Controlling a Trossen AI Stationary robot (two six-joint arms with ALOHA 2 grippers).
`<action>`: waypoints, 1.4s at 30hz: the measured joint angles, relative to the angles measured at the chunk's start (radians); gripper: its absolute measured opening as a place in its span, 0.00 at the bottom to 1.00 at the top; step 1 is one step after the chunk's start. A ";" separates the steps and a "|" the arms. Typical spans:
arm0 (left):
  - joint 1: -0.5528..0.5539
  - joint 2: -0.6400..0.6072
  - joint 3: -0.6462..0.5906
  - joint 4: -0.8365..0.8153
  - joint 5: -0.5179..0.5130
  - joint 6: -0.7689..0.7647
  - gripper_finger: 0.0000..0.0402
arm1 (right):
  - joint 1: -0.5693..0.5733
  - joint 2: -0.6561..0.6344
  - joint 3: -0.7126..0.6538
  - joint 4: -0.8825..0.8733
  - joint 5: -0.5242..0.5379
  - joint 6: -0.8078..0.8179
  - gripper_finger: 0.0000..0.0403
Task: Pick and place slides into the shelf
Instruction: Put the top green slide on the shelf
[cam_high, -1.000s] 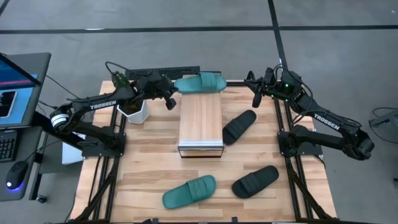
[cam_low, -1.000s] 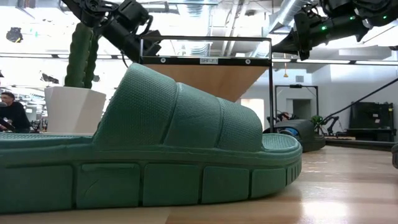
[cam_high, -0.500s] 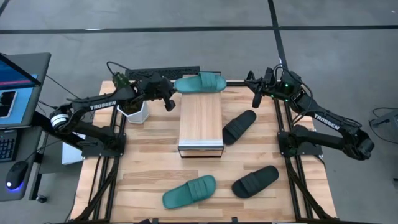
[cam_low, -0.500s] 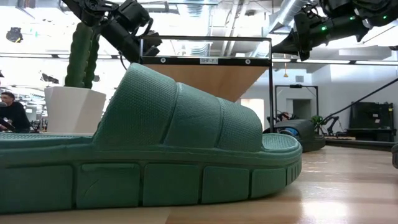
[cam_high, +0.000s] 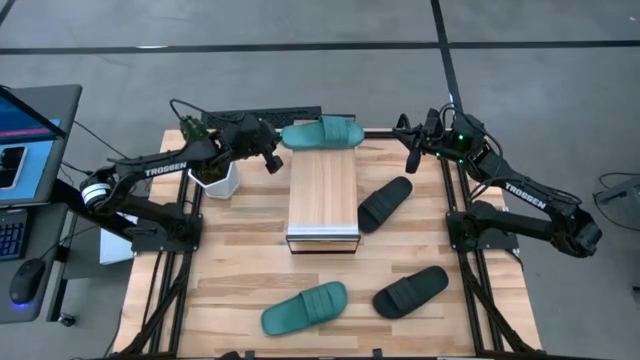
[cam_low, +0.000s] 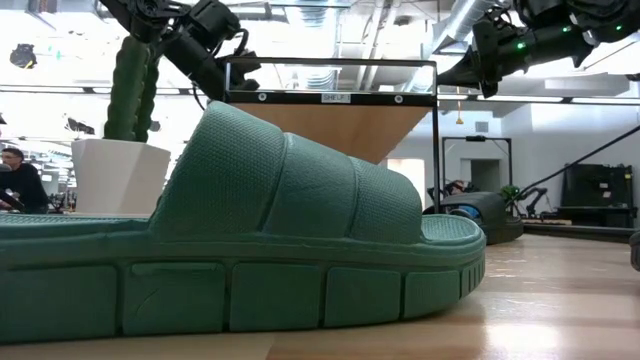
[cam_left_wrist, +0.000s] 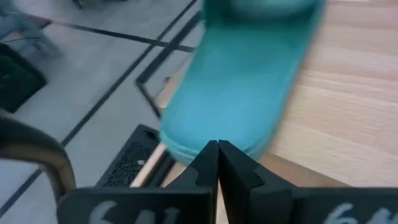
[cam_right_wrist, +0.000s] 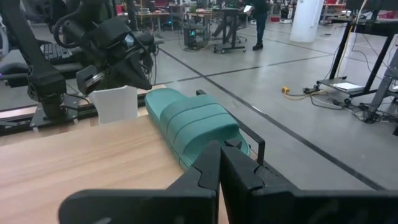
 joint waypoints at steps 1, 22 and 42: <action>-0.001 0.000 0.000 -0.003 0.025 0.000 0.00 | 0.000 0.000 0.000 0.000 0.000 0.000 0.00; -0.038 0.008 0.000 0.006 -0.107 0.122 0.00 | -0.002 0.000 0.000 -0.040 0.005 -0.029 0.00; -0.040 0.005 0.000 -0.059 0.138 0.077 0.00 | -0.002 0.000 0.000 -0.063 0.007 -0.029 0.00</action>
